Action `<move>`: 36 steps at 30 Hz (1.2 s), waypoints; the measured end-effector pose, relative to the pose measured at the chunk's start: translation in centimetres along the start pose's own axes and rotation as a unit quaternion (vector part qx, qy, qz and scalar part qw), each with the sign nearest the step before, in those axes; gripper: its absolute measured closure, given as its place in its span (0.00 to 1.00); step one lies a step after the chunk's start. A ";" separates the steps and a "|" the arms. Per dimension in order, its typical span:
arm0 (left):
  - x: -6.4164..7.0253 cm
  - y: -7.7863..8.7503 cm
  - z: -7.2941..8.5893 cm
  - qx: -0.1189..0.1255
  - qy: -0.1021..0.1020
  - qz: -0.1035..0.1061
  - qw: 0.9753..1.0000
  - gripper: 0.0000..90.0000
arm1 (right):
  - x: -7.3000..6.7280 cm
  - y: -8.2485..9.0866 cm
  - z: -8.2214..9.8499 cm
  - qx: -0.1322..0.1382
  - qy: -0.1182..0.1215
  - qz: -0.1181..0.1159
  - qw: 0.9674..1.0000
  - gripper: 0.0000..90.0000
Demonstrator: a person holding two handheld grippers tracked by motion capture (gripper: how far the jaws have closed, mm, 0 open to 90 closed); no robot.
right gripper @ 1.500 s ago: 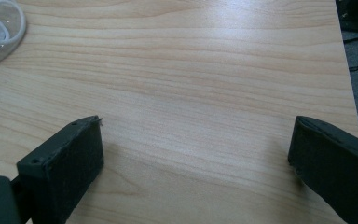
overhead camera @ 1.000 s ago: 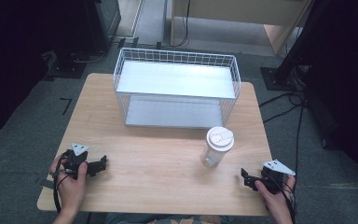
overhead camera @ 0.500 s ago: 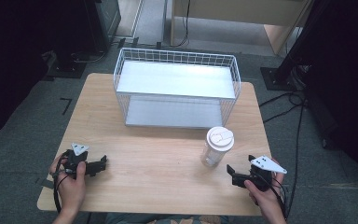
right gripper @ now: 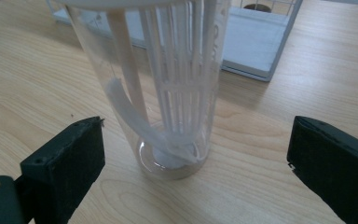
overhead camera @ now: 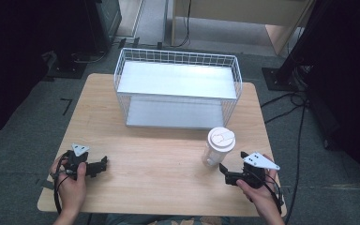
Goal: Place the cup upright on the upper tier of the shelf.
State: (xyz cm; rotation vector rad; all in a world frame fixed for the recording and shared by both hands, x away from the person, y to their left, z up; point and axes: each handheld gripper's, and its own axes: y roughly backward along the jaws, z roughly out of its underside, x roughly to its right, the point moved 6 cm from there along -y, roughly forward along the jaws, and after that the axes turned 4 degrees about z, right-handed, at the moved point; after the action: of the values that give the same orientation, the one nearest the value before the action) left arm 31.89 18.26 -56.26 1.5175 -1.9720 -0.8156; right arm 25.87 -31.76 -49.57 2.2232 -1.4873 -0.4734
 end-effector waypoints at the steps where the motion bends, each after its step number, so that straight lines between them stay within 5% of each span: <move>1: 0.0 0.0 0.0 0.000 0.000 0.000 1.000 0.00 | -0.2 0.0 -0.1 0.001 -0.003 -0.003 1.000 0.04; 16: 0.0 0.0 0.0 0.000 0.000 0.000 1.000 0.00 | -2.3 -1.4 -1.2 0.007 0.010 -0.019 1.000 0.06; 26: 0.0 0.0 0.0 0.000 0.000 0.000 1.000 0.00 | -2.6 -2.2 -1.2 0.007 0.008 -0.011 1.000 0.07; 36: 0.0 0.0 0.0 0.000 0.000 0.000 1.000 0.00 | -2.4 -3.0 -1.2 0.038 -0.003 0.010 0.999 0.14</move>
State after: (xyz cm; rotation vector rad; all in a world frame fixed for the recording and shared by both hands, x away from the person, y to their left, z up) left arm 31.89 18.26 -56.26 1.5176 -1.9722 -0.8156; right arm 27.91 -28.29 -49.99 2.2648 -1.5522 -0.4253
